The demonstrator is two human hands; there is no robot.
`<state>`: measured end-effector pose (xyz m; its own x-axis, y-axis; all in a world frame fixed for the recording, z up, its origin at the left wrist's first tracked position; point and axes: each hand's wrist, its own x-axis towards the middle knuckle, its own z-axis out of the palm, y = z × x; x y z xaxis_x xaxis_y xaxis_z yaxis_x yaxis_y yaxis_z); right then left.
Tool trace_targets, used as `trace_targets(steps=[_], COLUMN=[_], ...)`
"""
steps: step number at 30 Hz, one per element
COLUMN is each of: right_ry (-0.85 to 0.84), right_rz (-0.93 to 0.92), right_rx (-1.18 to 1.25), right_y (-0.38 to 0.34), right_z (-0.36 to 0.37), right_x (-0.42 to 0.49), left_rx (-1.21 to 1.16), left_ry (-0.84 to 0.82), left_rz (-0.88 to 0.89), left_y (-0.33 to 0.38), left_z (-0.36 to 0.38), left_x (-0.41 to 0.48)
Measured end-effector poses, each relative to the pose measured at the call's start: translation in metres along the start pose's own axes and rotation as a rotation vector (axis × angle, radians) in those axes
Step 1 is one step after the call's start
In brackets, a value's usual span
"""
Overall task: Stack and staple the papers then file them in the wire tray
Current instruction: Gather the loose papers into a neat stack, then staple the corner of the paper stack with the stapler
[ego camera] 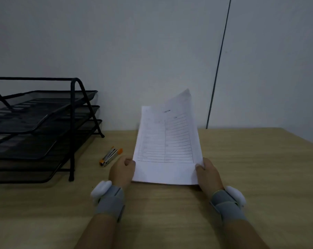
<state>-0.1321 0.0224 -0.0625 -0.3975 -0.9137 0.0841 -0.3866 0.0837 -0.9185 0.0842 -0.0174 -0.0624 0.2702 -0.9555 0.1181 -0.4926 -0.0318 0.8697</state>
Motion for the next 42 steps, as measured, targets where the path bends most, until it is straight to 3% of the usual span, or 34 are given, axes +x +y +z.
trace_targets(steps=[4,7,12,16,22,25,28,30,37,42], right_ry=[-0.036,-0.058,-0.066,-0.066,-0.081,-0.108,-0.149,-0.173,-0.307,-0.384], right_rz=[0.019,0.029,0.009,0.012,0.025,0.032,0.057,0.06,0.05,0.03], right_rx=[-0.04,-0.051,-0.11,-0.108,-0.096,-0.075,-0.05,-0.044,0.003,-0.04], right_y=[0.005,0.006,0.007,0.008,0.009,0.007,0.006,0.005,0.0,-0.003], right_z=[-0.002,-0.002,-0.001,-0.002,-0.002,-0.005,-0.01,-0.014,-0.022,-0.025], right_x=[0.003,0.004,0.005,0.005,0.002,0.001,0.0,-0.001,-0.01,-0.015], left_rx=[0.105,0.31,0.449,0.468,0.198,-0.228,-0.754,-0.927,-1.033,-1.003], left_ry=[0.173,0.261,0.13,0.136,0.097,0.08,-0.082,-0.179,-0.443,-0.36], left_rz=[-0.09,-0.145,-0.147,-0.137,-0.199,-0.324,-0.29,-0.255,-0.189,-0.202], left_y=[-0.014,-0.023,-0.032,-0.033,-0.034,-0.026,-0.022,-0.02,-0.011,-0.011], left_z=[-0.015,-0.025,-0.033,-0.033,-0.039,-0.043,-0.037,-0.034,-0.026,-0.026], left_x=[0.022,0.035,0.047,0.05,0.044,0.041,0.039,0.036,0.027,0.025])
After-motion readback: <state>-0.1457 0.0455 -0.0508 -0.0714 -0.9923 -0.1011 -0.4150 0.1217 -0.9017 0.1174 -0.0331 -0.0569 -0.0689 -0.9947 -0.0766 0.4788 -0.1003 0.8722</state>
